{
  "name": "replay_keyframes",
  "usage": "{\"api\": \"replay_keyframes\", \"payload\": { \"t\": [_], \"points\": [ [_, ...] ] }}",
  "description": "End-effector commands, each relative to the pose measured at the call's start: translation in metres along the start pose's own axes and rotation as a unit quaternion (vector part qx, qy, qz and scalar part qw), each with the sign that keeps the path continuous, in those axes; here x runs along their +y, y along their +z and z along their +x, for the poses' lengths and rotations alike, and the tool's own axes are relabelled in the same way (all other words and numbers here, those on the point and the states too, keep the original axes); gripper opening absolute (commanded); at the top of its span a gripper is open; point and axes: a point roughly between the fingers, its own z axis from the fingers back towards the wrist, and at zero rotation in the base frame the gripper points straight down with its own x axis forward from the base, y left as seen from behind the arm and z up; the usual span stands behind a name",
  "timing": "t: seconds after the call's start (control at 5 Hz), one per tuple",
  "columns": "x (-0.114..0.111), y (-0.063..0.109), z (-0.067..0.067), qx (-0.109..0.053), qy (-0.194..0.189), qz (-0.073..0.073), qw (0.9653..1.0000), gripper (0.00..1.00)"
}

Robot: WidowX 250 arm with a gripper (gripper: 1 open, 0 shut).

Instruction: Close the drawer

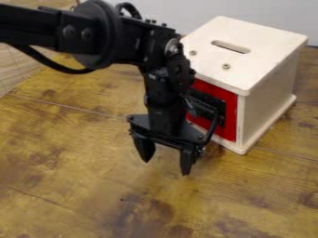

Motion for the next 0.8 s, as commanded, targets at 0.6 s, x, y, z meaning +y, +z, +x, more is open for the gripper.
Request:
{"api": "replay_keyframes", "payload": {
  "t": [0.6],
  "points": [
    [-0.0123, 0.0322, 0.0071, -0.057, 0.007, -0.01, 0.9983, 1.0]
  ]
}}
